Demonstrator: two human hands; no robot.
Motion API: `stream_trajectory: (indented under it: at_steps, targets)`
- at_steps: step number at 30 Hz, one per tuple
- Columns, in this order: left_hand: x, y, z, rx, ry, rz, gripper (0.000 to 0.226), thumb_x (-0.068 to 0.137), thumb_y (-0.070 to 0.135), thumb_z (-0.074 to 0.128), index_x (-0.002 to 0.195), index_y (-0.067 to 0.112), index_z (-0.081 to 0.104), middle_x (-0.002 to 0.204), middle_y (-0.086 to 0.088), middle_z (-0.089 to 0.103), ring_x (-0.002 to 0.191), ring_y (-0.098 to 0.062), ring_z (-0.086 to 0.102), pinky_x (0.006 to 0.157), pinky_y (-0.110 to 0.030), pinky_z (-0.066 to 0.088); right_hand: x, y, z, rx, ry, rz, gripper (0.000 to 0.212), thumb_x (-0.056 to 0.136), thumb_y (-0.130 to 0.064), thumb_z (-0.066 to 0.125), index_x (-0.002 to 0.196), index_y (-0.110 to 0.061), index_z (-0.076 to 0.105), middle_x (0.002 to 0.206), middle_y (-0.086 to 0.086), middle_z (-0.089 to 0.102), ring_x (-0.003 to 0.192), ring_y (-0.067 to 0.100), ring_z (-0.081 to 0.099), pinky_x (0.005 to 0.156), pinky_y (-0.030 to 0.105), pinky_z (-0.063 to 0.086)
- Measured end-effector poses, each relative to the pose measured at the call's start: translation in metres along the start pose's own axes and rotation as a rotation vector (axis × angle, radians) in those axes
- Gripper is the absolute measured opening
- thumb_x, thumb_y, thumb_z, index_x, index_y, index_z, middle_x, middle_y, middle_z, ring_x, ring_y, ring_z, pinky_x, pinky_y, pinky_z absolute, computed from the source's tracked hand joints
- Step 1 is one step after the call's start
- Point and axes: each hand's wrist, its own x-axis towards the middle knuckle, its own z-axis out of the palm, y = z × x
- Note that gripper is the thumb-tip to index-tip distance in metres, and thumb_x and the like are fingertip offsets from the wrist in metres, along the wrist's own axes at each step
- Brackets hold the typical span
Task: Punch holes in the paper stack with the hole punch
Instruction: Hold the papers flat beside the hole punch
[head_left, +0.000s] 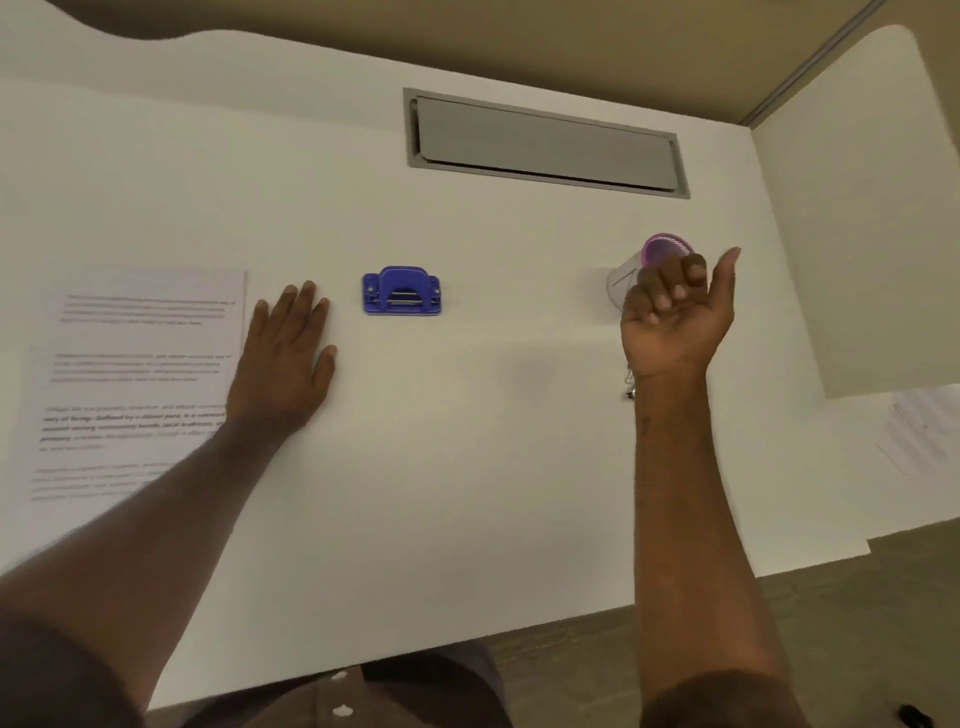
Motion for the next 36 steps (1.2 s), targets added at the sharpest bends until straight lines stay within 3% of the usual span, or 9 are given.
stream_trajectory:
  at_steps: [2, 5, 8, 11, 15, 23, 26, 31, 36]
  targets:
    - [0.0, 0.0, -0.001, 0.01, -0.01, 0.0, 0.059, 0.101, 0.029, 0.037, 0.152, 0.001, 0.037, 0.164, -0.017, 0.027, 0.153, -0.037, 0.025, 0.126, -0.054, 0.014, -0.006, 0.035, -0.001, -0.487, 0.046, 0.065, 0.037, 0.101, -0.036, 0.052, 0.075, -0.013, 0.064, 0.059, -0.004, 0.054, 0.049, 0.01, 0.045, 0.044, 0.022, 0.031]
    - [0.0, -0.003, 0.0, 0.028, -0.043, -0.011, 0.059, 0.102, 0.03, 0.038, 0.154, 0.003, 0.034, 0.166, -0.015, 0.024, 0.154, -0.034, 0.021, 0.126, -0.053, 0.013, -0.038, 0.106, -0.009, -1.333, -0.103, -0.055, 0.02, 0.096, -0.014, 0.058, 0.086, -0.011, 0.075, 0.075, -0.007, 0.072, 0.063, 0.012, 0.062, 0.055, 0.031, 0.047]
    - [-0.001, -0.004, 0.002, 0.03, -0.039, -0.013, 0.058, 0.103, 0.029, 0.039, 0.155, 0.004, 0.033, 0.167, -0.014, 0.023, 0.155, -0.032, 0.019, 0.127, -0.052, 0.012, -0.072, 0.148, -0.024, -1.715, -0.246, -0.234, 0.018, 0.097, -0.024, 0.062, 0.109, -0.019, 0.074, 0.11, -0.004, 0.072, 0.102, 0.016, 0.064, 0.089, 0.041, 0.053]
    - [-0.002, -0.003, 0.001, 0.001, -0.007, -0.011, 0.057, 0.103, 0.027, 0.042, 0.154, 0.003, 0.036, 0.165, -0.015, 0.026, 0.154, -0.033, 0.022, 0.126, -0.053, 0.015, -0.087, 0.182, -0.034, -2.029, -0.429, -0.328, 0.049, 0.102, -0.043, 0.049, 0.146, -0.02, 0.05, 0.155, 0.0, 0.044, 0.146, 0.018, 0.036, 0.121, 0.039, 0.028]
    - [-0.001, -0.002, -0.002, -0.015, -0.026, -0.025, 0.057, 0.102, 0.026, 0.043, 0.155, 0.004, 0.034, 0.166, -0.014, 0.024, 0.155, -0.031, 0.02, 0.126, -0.053, 0.014, -0.082, 0.21, -0.034, -2.29, -0.544, -0.25, 0.066, 0.105, -0.05, 0.022, 0.159, -0.016, 0.006, 0.169, 0.002, 0.0, 0.156, 0.02, -0.002, 0.127, 0.046, 0.006]
    - [-0.001, -0.003, -0.002, 0.036, -0.052, -0.02, 0.059, 0.104, 0.03, 0.037, 0.157, 0.007, 0.028, 0.168, -0.012, 0.019, 0.156, -0.029, 0.016, 0.128, -0.049, 0.011, -0.087, 0.234, -0.037, -2.2, -0.915, -0.409, 0.059, 0.107, -0.041, 0.021, 0.16, -0.015, 0.01, 0.168, 0.001, 0.006, 0.156, 0.016, 0.002, 0.125, 0.047, 0.016]
    - [0.0, -0.002, -0.003, 0.046, -0.047, -0.017, 0.059, 0.104, 0.031, 0.036, 0.157, 0.007, 0.027, 0.168, -0.012, 0.019, 0.156, -0.029, 0.016, 0.128, -0.049, 0.012, -0.082, 0.224, -0.04, -1.943, -1.0, -0.372, 0.053, 0.108, -0.035, 0.023, 0.159, -0.021, 0.012, 0.167, -0.005, 0.009, 0.155, 0.012, 0.006, 0.126, 0.044, 0.016]
    - [0.0, 0.002, -0.006, 0.046, -0.044, -0.017, 0.058, 0.104, 0.029, 0.038, 0.157, 0.007, 0.029, 0.168, -0.012, 0.021, 0.156, -0.029, 0.017, 0.127, -0.049, 0.012, -0.063, 0.207, -0.019, -1.136, -0.53, 0.009, 0.042, 0.108, -0.026, 0.029, 0.136, -0.021, 0.061, 0.141, -0.005, 0.061, 0.135, 0.014, 0.053, 0.117, 0.034, 0.037]
    - [-0.001, 0.001, -0.008, 0.061, -0.06, -0.022, 0.058, 0.105, 0.032, 0.037, 0.157, 0.008, 0.029, 0.168, -0.011, 0.021, 0.156, -0.029, 0.017, 0.128, -0.048, 0.011, -0.034, 0.227, 0.022, -0.934, -0.409, 0.071, 0.047, 0.105, -0.016, 0.027, 0.1, -0.013, 0.074, 0.096, 0.007, 0.075, 0.094, 0.021, 0.072, 0.098, 0.038, 0.053]
